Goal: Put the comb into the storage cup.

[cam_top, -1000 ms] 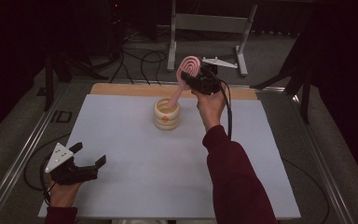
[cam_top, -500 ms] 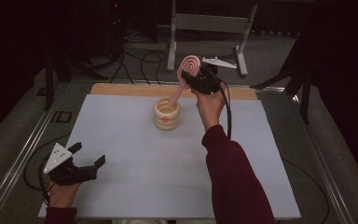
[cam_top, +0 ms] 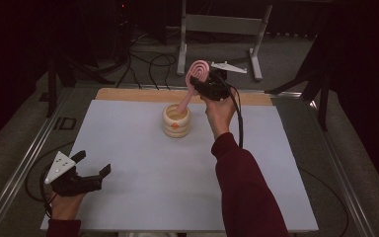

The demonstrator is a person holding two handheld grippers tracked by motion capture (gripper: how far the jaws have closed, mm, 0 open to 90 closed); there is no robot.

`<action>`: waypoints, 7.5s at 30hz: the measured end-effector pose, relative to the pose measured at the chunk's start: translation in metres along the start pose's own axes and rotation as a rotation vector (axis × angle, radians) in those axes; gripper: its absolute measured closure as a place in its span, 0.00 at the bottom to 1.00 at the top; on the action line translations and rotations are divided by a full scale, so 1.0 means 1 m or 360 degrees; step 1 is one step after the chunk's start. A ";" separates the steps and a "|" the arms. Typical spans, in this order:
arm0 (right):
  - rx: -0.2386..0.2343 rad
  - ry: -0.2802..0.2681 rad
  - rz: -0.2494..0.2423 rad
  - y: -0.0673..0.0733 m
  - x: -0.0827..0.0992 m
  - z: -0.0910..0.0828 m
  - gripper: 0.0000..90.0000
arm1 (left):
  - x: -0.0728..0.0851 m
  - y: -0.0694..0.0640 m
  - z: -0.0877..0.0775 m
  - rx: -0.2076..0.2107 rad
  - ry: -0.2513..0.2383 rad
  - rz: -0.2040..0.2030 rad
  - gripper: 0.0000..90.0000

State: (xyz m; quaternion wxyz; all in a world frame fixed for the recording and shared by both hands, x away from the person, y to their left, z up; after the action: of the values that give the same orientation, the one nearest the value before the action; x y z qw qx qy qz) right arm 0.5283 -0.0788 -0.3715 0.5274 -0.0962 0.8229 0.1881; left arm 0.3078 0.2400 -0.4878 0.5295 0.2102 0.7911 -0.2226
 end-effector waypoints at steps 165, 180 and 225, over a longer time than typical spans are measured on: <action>0.0009 0.0192 -0.0008 0.029 0.071 0.048 0.71 | -0.001 -0.001 0.000 0.0020 -0.0024 -0.0007 0.00; 0.0022 0.0211 -0.0047 0.034 0.077 0.052 0.71 | -0.001 -0.001 0.000 0.0022 -0.0022 -0.0006 0.00; 0.0030 0.0190 0.0053 0.020 0.080 0.051 0.70 | -0.001 -0.002 0.000 0.0021 -0.0018 -0.0003 0.00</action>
State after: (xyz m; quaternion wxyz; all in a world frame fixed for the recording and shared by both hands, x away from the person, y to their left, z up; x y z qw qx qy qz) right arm 0.5299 -0.0364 -0.4593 0.4751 -0.0886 0.8561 0.1829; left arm 0.3074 0.2383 -0.4872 0.5324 0.2117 0.7868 -0.2295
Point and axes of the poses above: each handheld gripper's, and its own axes: z roughly forward along the jaws, x roughly out of its underside, y roughly to its left, the point moved 8 cm from there along z, roughly forward along the jaws, and after that the axes turned 8 degrees about x, right-handed, at the moved point
